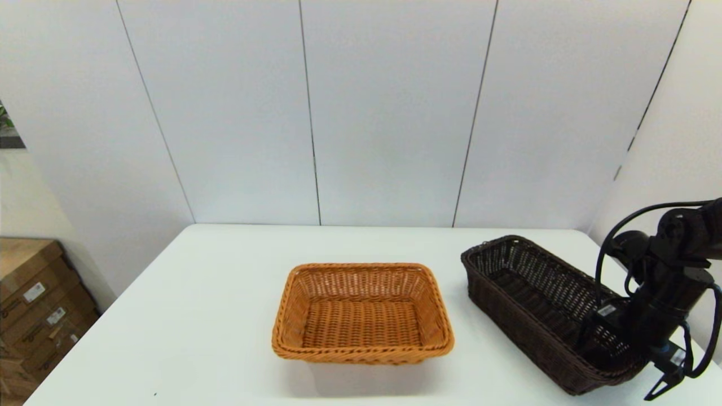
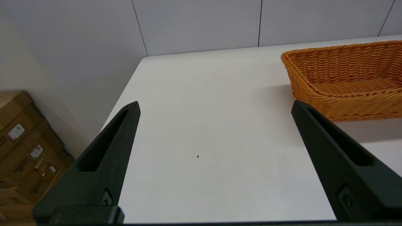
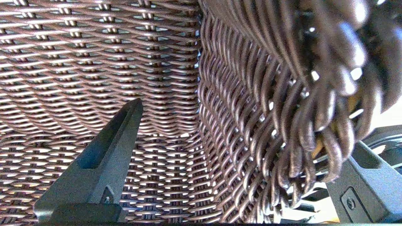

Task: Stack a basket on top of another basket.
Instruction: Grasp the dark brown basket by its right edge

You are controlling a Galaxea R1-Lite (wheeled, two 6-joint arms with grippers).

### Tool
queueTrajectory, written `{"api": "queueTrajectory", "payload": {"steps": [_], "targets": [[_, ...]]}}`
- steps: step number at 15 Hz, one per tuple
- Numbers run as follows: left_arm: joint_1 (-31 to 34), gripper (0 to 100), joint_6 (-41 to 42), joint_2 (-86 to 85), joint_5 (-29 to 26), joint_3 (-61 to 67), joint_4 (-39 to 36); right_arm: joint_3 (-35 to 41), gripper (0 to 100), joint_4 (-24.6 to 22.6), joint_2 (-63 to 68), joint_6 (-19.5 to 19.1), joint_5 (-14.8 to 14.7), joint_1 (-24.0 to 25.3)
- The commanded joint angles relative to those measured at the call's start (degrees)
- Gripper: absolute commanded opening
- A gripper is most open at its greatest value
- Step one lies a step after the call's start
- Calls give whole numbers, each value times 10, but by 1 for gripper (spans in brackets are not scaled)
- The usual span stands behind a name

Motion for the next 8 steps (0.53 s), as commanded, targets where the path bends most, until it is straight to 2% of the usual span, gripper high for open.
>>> {"api": "queueTrajectory", "payload": {"steps": [1, 8], "targets": [[0, 100, 0, 0, 0, 1, 0, 1, 0, 3, -2, 2, 1, -3], [0, 100, 0, 0, 0, 1, 0, 2, 0, 3, -6, 2, 1, -3]]}}
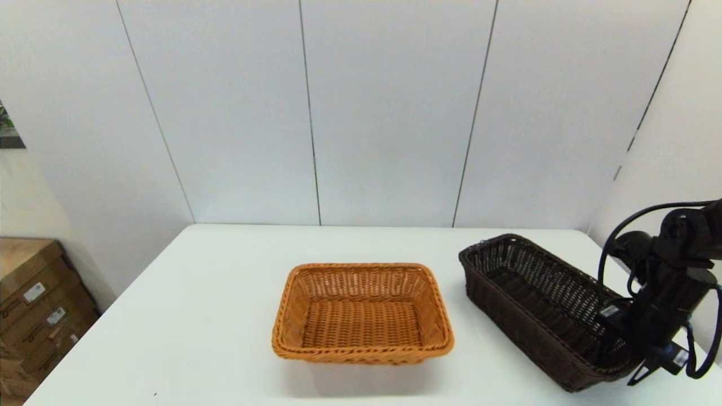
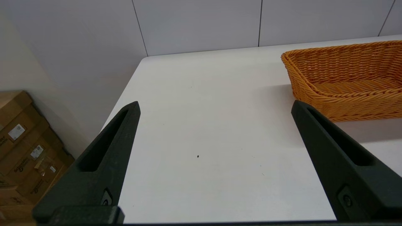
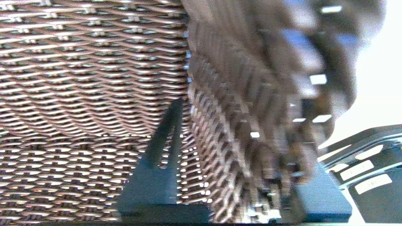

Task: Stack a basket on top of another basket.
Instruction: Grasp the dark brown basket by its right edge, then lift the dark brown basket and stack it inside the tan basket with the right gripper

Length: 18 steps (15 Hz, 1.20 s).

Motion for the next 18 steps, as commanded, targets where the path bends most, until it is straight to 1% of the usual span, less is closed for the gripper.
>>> {"api": "queueTrajectory", "payload": {"steps": [1, 7, 9, 10, 11, 13, 14, 15, 18], "targets": [[0, 100, 0, 0, -1, 1, 0, 0, 0, 2, -5, 3, 1, 0], [0, 100, 0, 0, -1, 1, 0, -3, 0, 2, -21, 0, 5, -3], [0, 100, 0, 0, 0, 1, 0, -14, 0, 2, -58, -7, 38, -15], [0, 100, 0, 0, 0, 1, 0, -18, 0, 5, -80, -21, 55, -22], [0, 100, 0, 0, 0, 1, 0, -20, 0, 6, -103, -40, 62, -28], [0, 100, 0, 0, 0, 1, 0, -21, 0, 6, -129, -57, 63, -32], [0, 100, 0, 0, 0, 1, 0, -21, 0, 5, -134, -61, 64, -32], [0, 100, 0, 0, 0, 1, 0, -21, 0, 5, -136, -61, 71, -32], [0, 100, 0, 0, -1, 1, -1, -20, 0, 7, -143, -58, 117, -33]]}}
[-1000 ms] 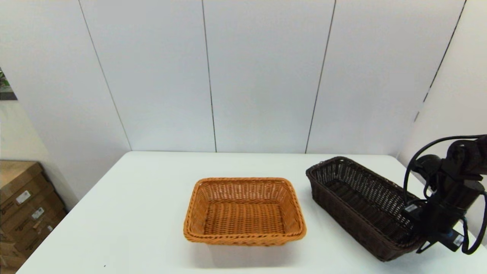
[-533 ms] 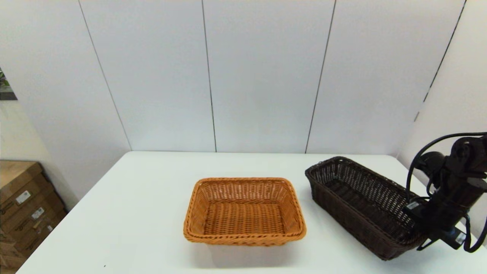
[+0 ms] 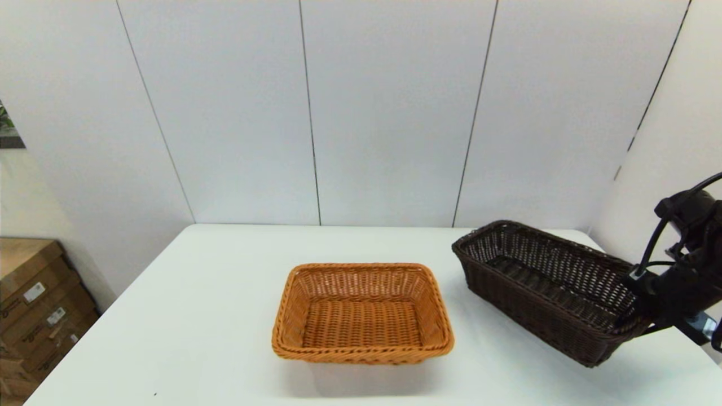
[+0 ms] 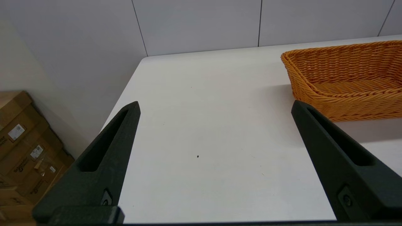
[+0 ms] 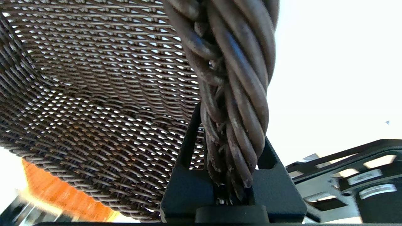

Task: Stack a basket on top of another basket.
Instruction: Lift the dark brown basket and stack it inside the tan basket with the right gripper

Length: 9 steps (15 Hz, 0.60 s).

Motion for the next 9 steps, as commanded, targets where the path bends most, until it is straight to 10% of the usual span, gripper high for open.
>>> {"api": "queueTrajectory", "payload": {"steps": [1, 9], "targets": [[0, 100, 0, 0, -1, 1, 0, 0, 0, 2, -18, 7, 46, -2], [0, 100, 0, 0, 0, 1, 0, -4, 0, 1, -55, -32, 164, -18]]}}
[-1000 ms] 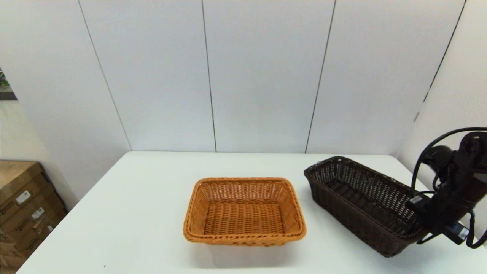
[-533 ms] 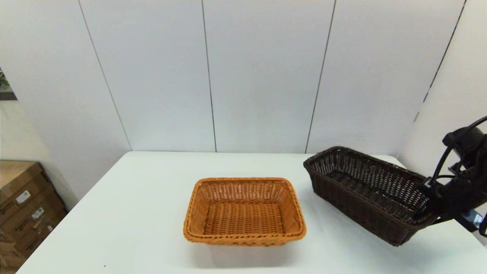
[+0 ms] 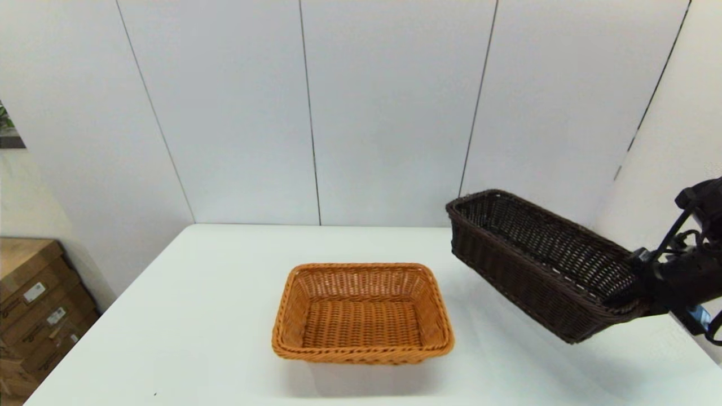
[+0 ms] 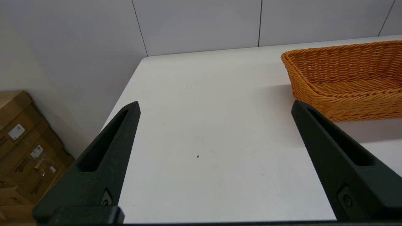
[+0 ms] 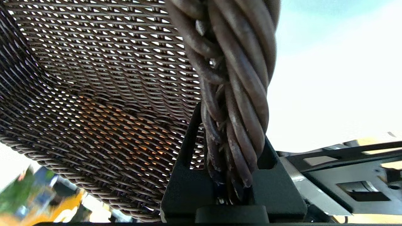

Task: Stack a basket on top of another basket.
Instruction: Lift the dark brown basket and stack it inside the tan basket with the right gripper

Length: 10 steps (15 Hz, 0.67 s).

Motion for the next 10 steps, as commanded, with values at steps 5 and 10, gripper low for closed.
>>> {"api": "queueTrajectory", "payload": {"steps": [5, 10], "targets": [[0, 100, 0, 0, 0, 1, 0, -1, 0, 2, -55, -79, 148, 2], [0, 100, 0, 0, 0, 1, 0, -1, 0, 2, -62, -156, 189, 29]]}}
